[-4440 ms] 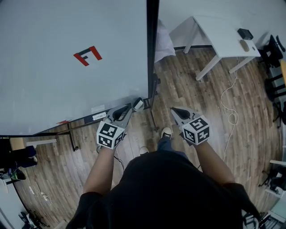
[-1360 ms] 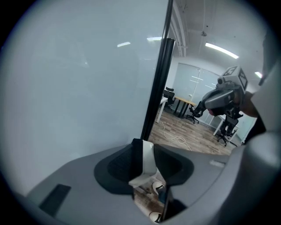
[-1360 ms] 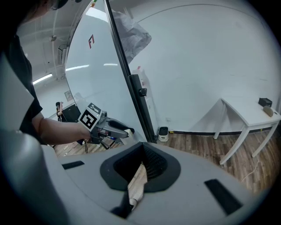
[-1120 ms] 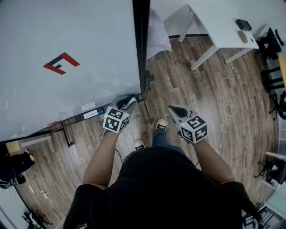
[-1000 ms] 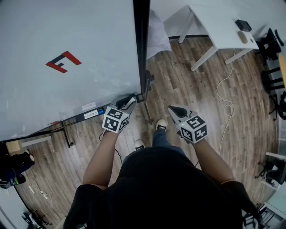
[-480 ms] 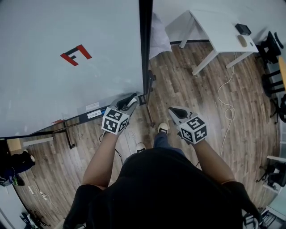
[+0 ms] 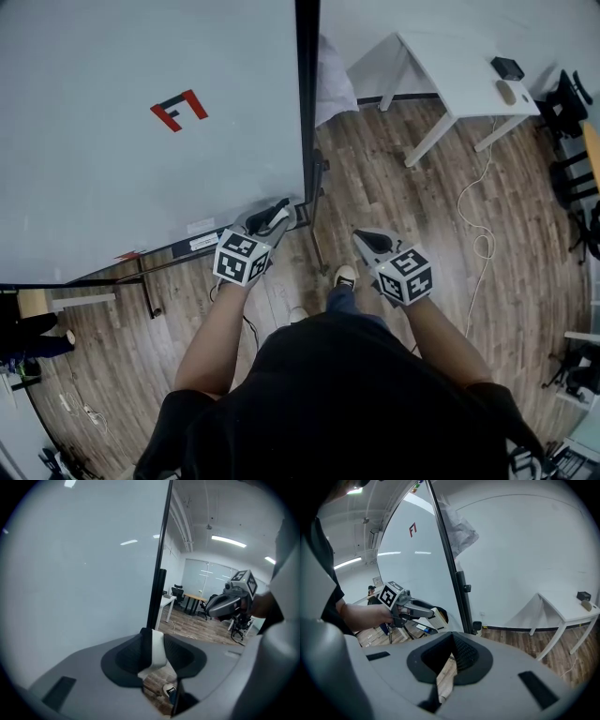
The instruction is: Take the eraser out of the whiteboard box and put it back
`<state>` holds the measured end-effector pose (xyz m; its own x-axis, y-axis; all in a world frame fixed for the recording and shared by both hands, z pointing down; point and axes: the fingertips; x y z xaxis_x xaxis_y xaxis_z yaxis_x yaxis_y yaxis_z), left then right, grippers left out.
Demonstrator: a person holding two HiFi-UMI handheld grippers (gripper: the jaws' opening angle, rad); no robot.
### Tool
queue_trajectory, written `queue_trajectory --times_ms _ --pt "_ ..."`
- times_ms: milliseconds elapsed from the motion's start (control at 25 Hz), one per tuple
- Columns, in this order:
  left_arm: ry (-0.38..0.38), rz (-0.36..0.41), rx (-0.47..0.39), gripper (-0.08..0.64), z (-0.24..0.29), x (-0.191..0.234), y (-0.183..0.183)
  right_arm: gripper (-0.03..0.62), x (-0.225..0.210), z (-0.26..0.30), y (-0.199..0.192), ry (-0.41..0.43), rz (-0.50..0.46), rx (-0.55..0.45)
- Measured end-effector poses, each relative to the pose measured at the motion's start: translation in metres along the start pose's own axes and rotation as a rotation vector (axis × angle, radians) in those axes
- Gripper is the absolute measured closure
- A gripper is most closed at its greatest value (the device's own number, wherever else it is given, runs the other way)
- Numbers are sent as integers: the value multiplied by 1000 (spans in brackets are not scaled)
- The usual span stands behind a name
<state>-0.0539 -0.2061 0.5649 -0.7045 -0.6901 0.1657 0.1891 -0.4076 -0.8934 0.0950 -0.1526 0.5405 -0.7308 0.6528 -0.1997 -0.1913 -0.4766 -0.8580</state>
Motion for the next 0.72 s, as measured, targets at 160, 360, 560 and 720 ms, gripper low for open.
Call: queue_trajectory --times_ms 160,360,560,720 --pt "0 15 -10 408 -10 -6 9 598 4 -3 3 -1 -8 -8" --pt "7 24 -21 408 -22 -10 13 598 13 -6 4 5 -15 -19" --pt "24 27 -26 408 -35 -12 13 598 21 -9 3 11 -22 -19" --pt "38 28 -25 408 -48 -13 10 598 29 -10 2 17 -28 -20"
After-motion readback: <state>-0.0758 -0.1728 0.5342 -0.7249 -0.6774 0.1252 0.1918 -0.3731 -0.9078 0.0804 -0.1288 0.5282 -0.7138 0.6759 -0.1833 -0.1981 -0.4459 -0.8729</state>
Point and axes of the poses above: the fingertips, and each gripper's own axes: z forward along the fingers, x to its left, y out of its top, and after that the axes turned 6 degrees about -x, right-handed
